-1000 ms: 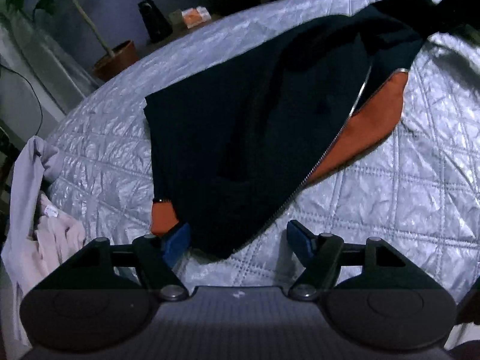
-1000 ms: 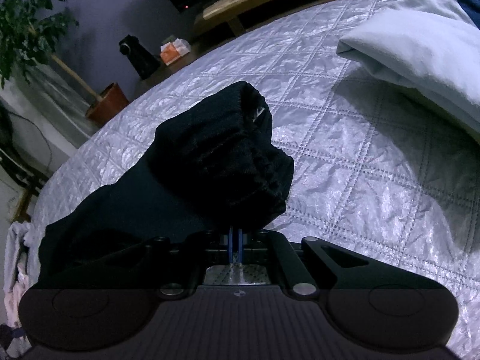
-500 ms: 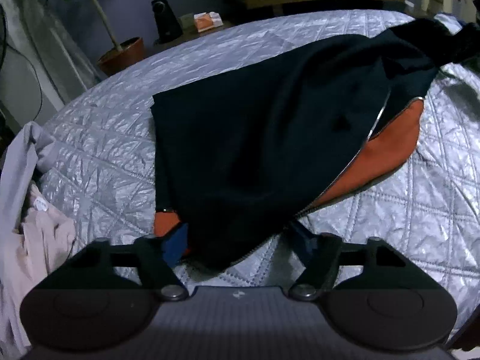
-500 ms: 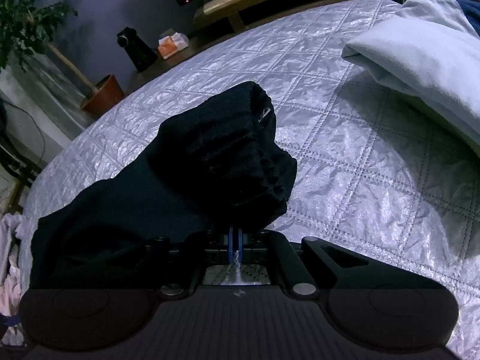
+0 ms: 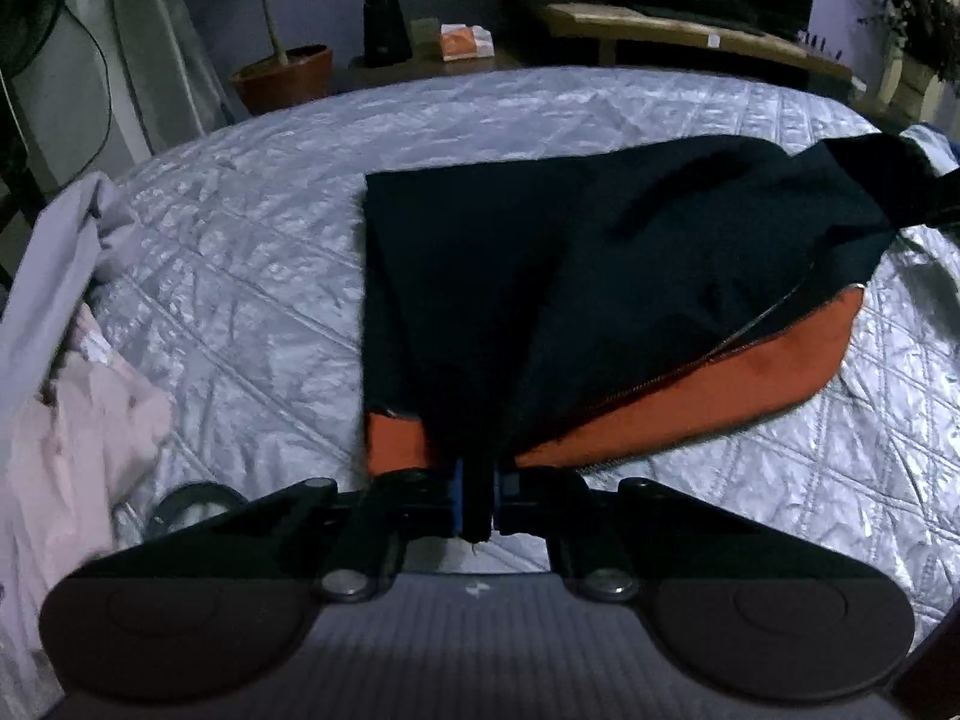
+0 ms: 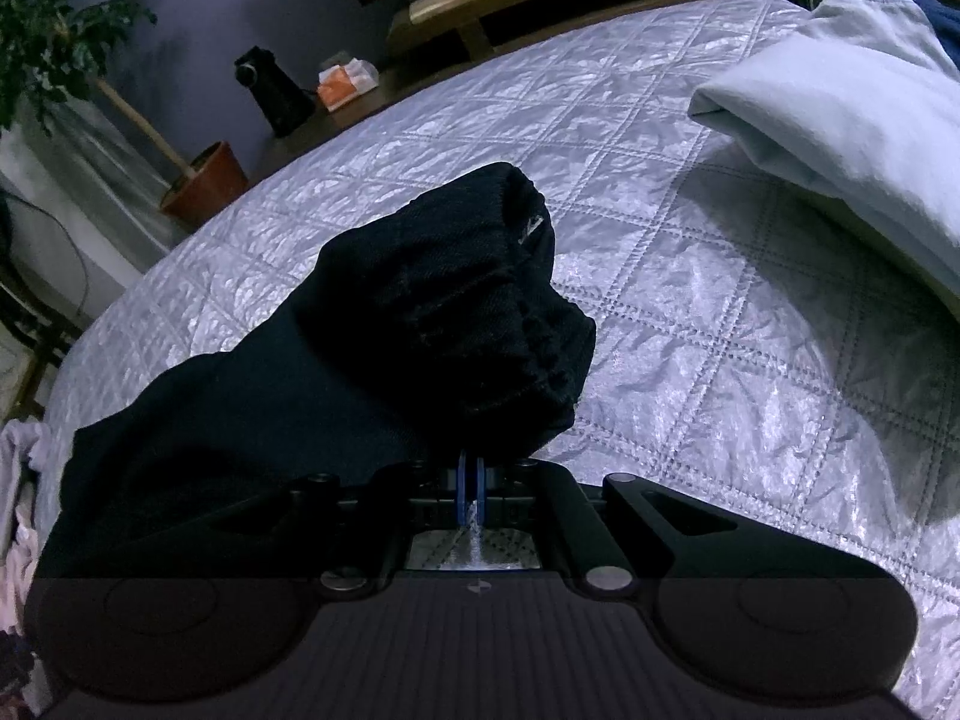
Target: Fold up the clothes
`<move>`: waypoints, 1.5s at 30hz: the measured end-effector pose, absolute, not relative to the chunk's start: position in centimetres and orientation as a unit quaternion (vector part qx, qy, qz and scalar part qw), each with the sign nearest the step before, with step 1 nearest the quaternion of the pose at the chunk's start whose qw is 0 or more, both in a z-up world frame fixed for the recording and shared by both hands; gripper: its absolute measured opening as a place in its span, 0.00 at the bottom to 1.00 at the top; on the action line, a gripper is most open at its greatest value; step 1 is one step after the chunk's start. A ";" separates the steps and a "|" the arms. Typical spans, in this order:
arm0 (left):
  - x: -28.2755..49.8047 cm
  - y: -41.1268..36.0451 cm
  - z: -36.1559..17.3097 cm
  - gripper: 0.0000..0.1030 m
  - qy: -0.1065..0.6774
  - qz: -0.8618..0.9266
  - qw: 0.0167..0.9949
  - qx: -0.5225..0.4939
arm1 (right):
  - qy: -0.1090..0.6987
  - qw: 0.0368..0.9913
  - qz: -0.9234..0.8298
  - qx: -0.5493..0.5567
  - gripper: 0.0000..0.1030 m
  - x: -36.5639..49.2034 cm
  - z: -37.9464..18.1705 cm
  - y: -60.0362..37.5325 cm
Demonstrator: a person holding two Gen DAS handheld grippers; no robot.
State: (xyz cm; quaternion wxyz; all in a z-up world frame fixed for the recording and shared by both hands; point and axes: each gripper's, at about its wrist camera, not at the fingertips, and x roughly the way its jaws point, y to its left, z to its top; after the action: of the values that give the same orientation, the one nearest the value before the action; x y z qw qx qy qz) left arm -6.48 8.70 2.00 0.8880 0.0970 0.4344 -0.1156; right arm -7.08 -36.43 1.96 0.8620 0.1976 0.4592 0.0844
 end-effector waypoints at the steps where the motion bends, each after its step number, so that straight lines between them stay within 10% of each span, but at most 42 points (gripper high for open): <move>1: -6.5 8.8 2.1 0.07 0.432 -0.115 0.889 0.098 | 0.460 0.862 0.085 0.194 0.01 -7.0 2.0 -36.4; 16: -5.8 10.0 2.0 0.13 0.473 -0.034 0.878 0.061 | 0.481 0.860 0.104 0.133 0.09 -6.0 2.8 -35.4; 19: -5.3 10.4 2.8 0.13 0.468 -0.021 0.881 0.066 | 0.491 0.865 0.105 0.025 0.55 -6.1 4.3 -32.7; 20: -5.5 10.2 3.2 0.14 0.459 -0.020 0.884 0.085 | 0.482 0.869 0.106 -0.010 0.87 -6.6 5.0 -31.9; 32: -5.2 13.8 4.7 0.24 0.460 0.044 0.884 0.071 | 0.341 0.914 0.211 0.058 0.86 -13.8 10.5 -21.0; 36: -2.5 13.1 5.7 0.35 0.446 0.024 0.893 0.061 | 0.368 0.880 0.296 -0.054 0.47 -12.4 7.8 -11.6; 45: 5.9 10.1 3.2 0.35 0.423 -0.068 0.901 0.070 | 0.411 0.820 0.397 -0.040 0.79 -12.5 4.2 -8.3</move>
State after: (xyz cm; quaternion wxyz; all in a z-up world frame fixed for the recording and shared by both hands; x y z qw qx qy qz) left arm 5.86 10.06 3.19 0.9009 0.0701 0.4229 -0.0682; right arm -12.45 -8.25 4.17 0.8196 -0.0402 0.4108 0.3973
